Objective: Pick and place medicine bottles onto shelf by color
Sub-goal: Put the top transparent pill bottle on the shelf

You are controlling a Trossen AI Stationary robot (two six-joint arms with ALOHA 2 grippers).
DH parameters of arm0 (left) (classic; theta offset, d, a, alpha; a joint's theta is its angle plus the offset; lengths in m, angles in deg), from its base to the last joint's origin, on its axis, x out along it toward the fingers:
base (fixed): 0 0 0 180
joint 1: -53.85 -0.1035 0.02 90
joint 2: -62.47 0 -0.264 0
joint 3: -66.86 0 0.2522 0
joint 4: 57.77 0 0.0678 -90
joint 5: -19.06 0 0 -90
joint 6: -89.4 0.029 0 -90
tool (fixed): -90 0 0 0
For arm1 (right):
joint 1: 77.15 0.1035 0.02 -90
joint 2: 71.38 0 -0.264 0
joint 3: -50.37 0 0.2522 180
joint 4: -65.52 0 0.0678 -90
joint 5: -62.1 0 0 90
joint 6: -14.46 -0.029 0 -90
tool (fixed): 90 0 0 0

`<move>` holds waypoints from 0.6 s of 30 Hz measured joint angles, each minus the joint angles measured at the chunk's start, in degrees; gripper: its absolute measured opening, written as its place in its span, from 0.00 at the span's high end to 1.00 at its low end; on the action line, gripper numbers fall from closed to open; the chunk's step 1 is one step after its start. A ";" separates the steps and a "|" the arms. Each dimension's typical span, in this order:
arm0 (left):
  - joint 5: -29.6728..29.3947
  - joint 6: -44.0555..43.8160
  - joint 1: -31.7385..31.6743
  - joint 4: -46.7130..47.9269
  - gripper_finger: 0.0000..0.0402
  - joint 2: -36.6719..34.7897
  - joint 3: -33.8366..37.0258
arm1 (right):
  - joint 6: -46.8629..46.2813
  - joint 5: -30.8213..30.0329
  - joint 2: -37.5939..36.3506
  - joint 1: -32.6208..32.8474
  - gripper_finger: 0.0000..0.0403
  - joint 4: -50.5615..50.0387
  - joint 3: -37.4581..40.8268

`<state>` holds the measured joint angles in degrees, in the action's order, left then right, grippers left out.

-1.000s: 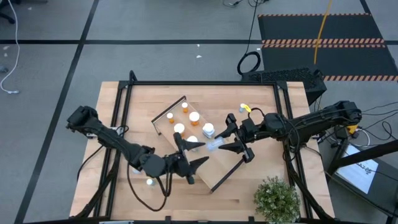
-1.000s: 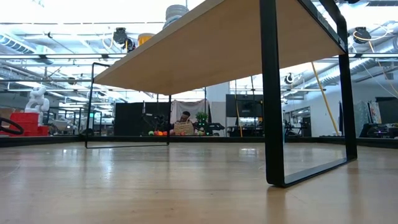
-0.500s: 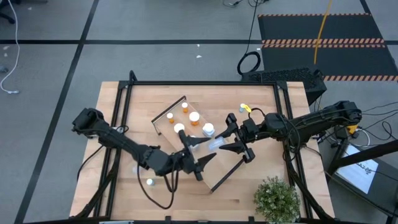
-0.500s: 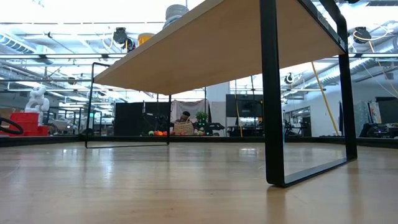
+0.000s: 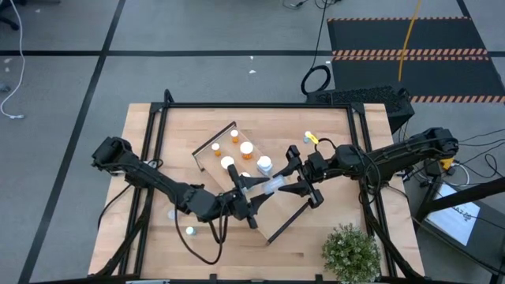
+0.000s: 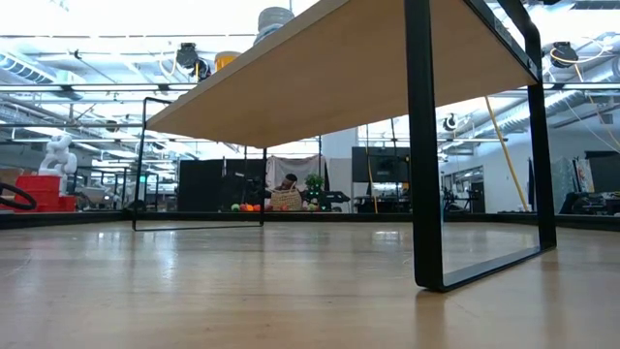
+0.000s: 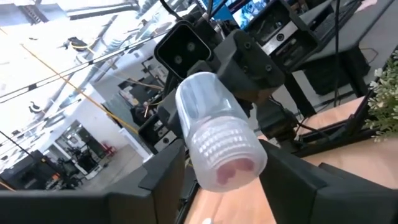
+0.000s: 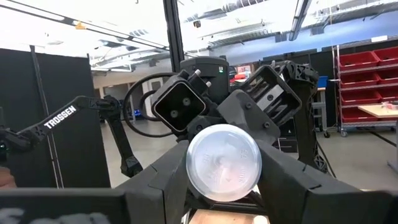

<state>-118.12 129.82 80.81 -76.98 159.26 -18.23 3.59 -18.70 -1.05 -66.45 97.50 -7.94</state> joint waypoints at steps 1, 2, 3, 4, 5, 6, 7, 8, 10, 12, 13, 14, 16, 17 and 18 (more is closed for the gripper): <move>-0.03 0.12 -0.02 0.07 0.53 0.00 0.00 | -0.03 0.03 0.00 0.00 0.61 0.00 0.00; -0.08 0.38 -0.05 0.08 0.55 0.00 0.00 | -0.07 0.01 0.00 0.00 0.61 0.01 0.00; -0.09 0.42 -0.07 0.17 0.56 0.00 0.00 | -0.07 -0.05 -0.02 0.00 0.61 0.04 0.00; -0.26 0.42 -0.05 0.24 0.57 0.00 0.00 | -0.04 -0.09 -0.02 0.00 0.61 0.03 0.00; -0.43 0.38 -0.05 0.24 0.59 0.00 0.00 | -0.04 -0.07 -0.02 0.00 0.61 0.02 0.00; -0.47 0.27 -0.05 0.25 0.60 0.00 0.00 | -0.04 -0.08 -0.02 0.00 0.61 0.00 0.00; -0.48 0.15 -0.05 0.22 0.61 0.00 0.00 | -0.02 -0.11 -0.04 0.00 0.61 0.00 0.00; -0.62 0.15 -0.05 0.24 0.62 -0.01 0.00 | 0.01 -0.15 -0.04 0.00 0.61 -0.02 0.00; -1.09 0.03 0.00 0.27 0.63 -0.02 0.00 | 0.08 -0.22 -0.04 0.00 0.61 -0.26 0.00; -1.42 -0.37 0.02 0.38 0.63 -0.02 0.00 | 0.05 -0.22 -0.04 0.00 0.61 -0.46 0.00; -1.60 -0.39 0.00 0.44 0.62 -0.02 0.00 | 0.04 -0.24 -0.04 0.00 0.61 -0.48 0.00; -1.79 -0.36 0.00 0.46 0.62 -0.02 0.00 | 0.04 -0.24 -0.04 0.00 0.61 -0.50 0.00; -2.02 -0.25 0.05 0.59 0.61 -0.02 0.00 | 0.02 -0.27 -0.04 -0.02 0.61 -0.70 0.00; -2.08 -0.29 0.16 0.61 0.61 -0.02 0.00 | 0.02 -0.25 -0.04 -0.02 0.61 -0.84 0.00; -2.18 -0.40 0.23 0.66 0.62 -0.02 0.00 | 0.02 -0.23 -0.04 -0.01 0.61 -0.99 0.00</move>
<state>-120.30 129.42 81.04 -76.33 159.24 -18.23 3.61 -18.94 -1.10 -66.46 96.51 -7.94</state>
